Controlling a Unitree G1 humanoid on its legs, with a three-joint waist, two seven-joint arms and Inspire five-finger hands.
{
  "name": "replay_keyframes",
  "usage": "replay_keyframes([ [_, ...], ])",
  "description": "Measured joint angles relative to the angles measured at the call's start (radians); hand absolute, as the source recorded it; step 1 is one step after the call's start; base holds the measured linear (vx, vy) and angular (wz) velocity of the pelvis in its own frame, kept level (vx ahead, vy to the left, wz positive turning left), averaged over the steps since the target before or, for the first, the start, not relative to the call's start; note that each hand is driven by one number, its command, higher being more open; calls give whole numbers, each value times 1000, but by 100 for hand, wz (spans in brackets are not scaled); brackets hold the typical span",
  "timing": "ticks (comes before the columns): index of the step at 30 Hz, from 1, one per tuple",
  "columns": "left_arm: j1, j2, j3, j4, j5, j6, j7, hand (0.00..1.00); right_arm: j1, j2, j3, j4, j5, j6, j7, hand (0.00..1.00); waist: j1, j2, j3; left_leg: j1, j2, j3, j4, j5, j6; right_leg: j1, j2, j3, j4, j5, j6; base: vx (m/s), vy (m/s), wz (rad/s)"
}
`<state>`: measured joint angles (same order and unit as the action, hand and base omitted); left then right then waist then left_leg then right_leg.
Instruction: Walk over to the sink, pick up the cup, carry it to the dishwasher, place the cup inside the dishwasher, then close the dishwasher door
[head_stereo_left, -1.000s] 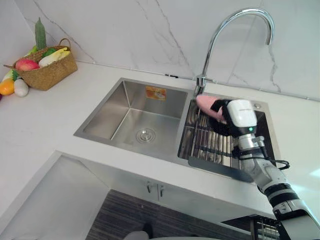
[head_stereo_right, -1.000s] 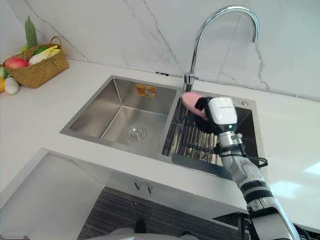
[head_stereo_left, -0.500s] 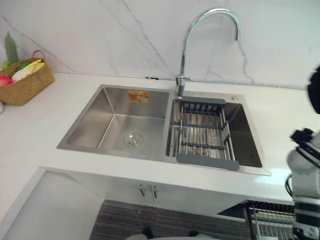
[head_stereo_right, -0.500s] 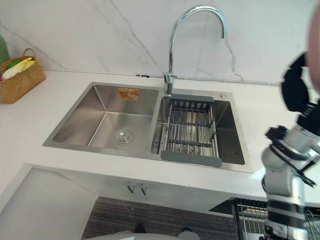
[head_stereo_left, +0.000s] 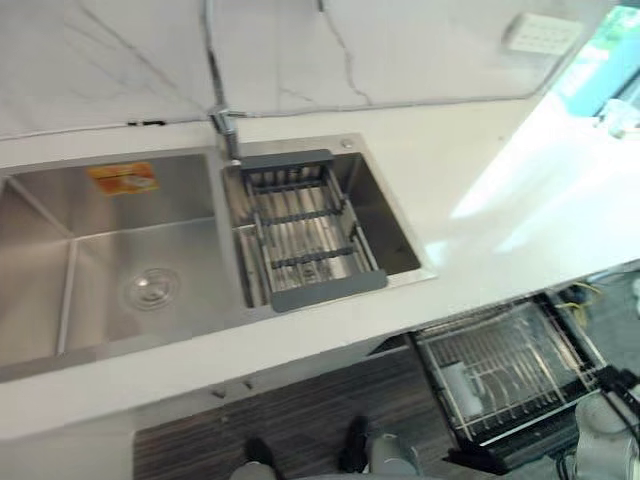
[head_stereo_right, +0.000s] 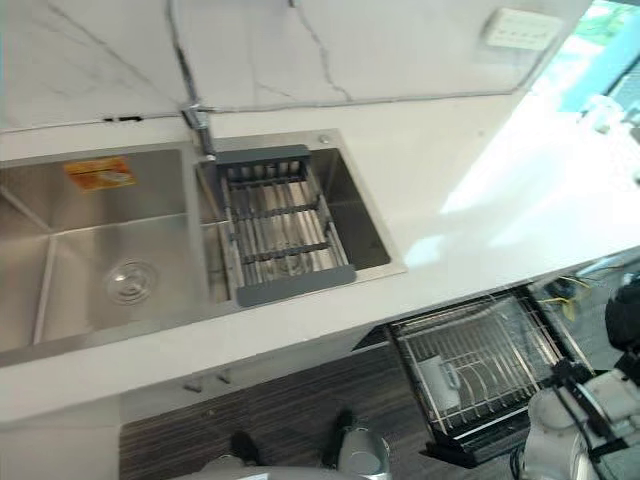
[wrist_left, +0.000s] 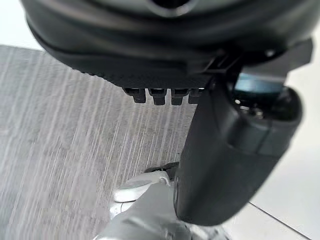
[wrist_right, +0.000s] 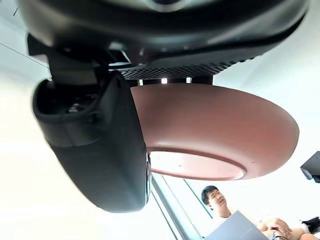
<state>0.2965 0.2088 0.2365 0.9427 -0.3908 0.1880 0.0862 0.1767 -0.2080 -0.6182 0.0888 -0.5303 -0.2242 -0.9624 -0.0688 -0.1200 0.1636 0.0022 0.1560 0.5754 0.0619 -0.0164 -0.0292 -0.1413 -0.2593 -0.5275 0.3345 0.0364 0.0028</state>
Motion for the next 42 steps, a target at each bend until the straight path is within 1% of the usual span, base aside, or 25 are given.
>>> replay_keyframes([
  [1,-3,-1,8,0,1,-18,-1,100,-12,0,25,37,0,-10,-2,0,10,-5,-1,-21,14,0,37,-6,7,-1,15,5,-24,2,-3,64,-180,-34],
  [2,-6,-4,7,-1,2,-32,-1,100,-22,3,63,70,-1,-18,-8,0,28,-5,-11,-45,30,4,63,-18,7,13,52,27,-123,27,-2,29,-134,-43],
  [3,-9,-6,7,-2,0,-41,0,100,-33,7,85,87,-4,-21,-11,0,36,6,-17,-59,48,11,81,-28,1,35,79,38,-208,60,10,17,-122,-43],
  [4,-16,-1,10,-1,-6,-60,1,100,-58,19,138,115,-5,-22,-11,0,50,2,-9,-94,76,22,136,-47,-4,60,95,38,-264,40,8,13,-94,-26],
  [5,-22,3,10,-2,-15,-66,1,100,-64,22,165,128,-6,-23,-11,0,54,0,-5,-110,86,20,168,-59,-4,68,91,23,-259,10,10,6,-87,-24],
  [6,-34,7,9,-5,-47,-69,2,100,-76,30,212,146,-11,-23,-2,0,74,-4,3,-120,105,22,227,-81,-13,103,97,16,-303,9,53,-73,-126,-19],
  [7,-43,-3,9,-5,-74,-68,7,100,-88,35,254,158,-15,-23,11,0,84,11,12,-123,133,17,271,-97,-25,136,126,18,-353,29,72,-96,-125,-20],
  [9,-39,-20,9,-7,-98,-65,20,100,-89,39,284,161,-19,-26,42,0,85,21,13,-120,152,9,275,-94,-35,153,151,18,-382,35,62,-113,-85,-6],
  [10,-34,-27,11,-5,-102,-62,21,100,-78,39,282,161,-23,-27,61,0,87,31,12,-109,150,10,254,-80,-46,162,157,19,-392,36,61,-69,-44,0],
  [11,-32,-34,11,-2,-102,-60,21,100,-70,39,280,161,-23,-27,65,0,85,31,12,-105,146,10,238,-70,-48,162,157,18,-393,35,62,-63,-43,3],
  [13,-25,-63,10,3,-99,-65,21,100,-40,38,264,165,-22,-27,73,0,76,36,17,-94,130,9,194,-37,-48,161,155,11,-395,37,60,-47,-10,7],
  [15,-22,-77,9,3,-99,-66,21,100,-27,38,252,176,-22,-26,74,0,72,47,24,-86,119,7,170,-21,-45,163,152,6,-395,38,58,-34,20,10],
  [16,-22,-90,1,3,-98,-66,21,100,-16,38,245,182,-22,-20,75,0,66,63,34,-74,108,2,146,-7,-43,172,147,-2,-395,38,58,-22,33,16],
  [17,-22,-95,0,3,-98,-66,20,100,-10,38,243,183,-23,-19,77,0,64,71,39,-68,103,-1,138,-2,-42,177,145,-6,-394,38,58,-12,33,19],
  [19,-22,-110,-7,3,-92,-65,18,100,2,39,235,194,-23,-16,82,0,52,99,47,-60,86,-15,111,12,-40,186,137,-23,-394,38,58,-5,53,22],
  [21,-22,-114,-11,2,-79,-65,12,100,8,40,230,215,-22,-7,83,0,51,114,47,-57,76,-21,93,23,-37,187,133,-30,-393,38,59,9,60,17],
  [26,-32,-114,-12,0,-38,-61,-13,100,32,55,213,228,-22,4,86,0,47,135,53,-54,60,-43,77,31,-35,193,118,-51,-370,29,61,27,62,14],
  [29,-42,-111,-41,-1,-12,-60,-24,100,14,49,185,253,-13,10,121,0,47,150,63,-55,50,-47,73,30,-29,186,103,-54,-348,21,65,9,69,6],
  [30,-46,-110,-48,-1,-14,-59,-28,100,3,42,184,270,-5,17,138,0,47,156,70,-56,47,-47,72,30,-28,182,99,-54,-344,20,66,-12,85,2],
  [32,-63,-110,-51,0,-81,-46,-43,100,-31,22,185,327,29,28,172,0,47,169,83,-73,41,-48,70,32,-25,159,91,-53,-330,16,70,-26,67,3],
  [34,-100,-110,-78,-3,-149,-34,-56,100,-98,-14,190,409,60,59,201,0,49,195,122,-103,29,-55,61,43,-13,120,77,-55,-309,14,69,-48,64,9],
  [38,-141,-107,-109,-44,-169,-20,-72,100,-198,-65,216,462,78,124,211,0,51,226,189,-147,6,-74,38,73,10,59,57,-56,-280,25,60,-34,67,8],
  [39,-153,-103,-112,-57,-169,-20,-76,100,-231,-97,239,474,80,145,215,0,53,222,206,-165,1,-83,38,79,15,39,55,-54,-278,30,59,2,50,2],
  [40,-164,-97,-117,-78,-170,-20,-82,100,-267,-134,260,481,94,159,217,0,53,227,223,-179,-4,-99,38,82,19,26,55,-53,-278,34,59,0,0,0],
  [42,-191,-93,-127,-95,-182,-21,-87,100,-333,-199,278,489,105,191,223,0,56,228,258,-195,-15,-112,40,84,22,3,50,-45,-270,38,59,1,47,-6],
])
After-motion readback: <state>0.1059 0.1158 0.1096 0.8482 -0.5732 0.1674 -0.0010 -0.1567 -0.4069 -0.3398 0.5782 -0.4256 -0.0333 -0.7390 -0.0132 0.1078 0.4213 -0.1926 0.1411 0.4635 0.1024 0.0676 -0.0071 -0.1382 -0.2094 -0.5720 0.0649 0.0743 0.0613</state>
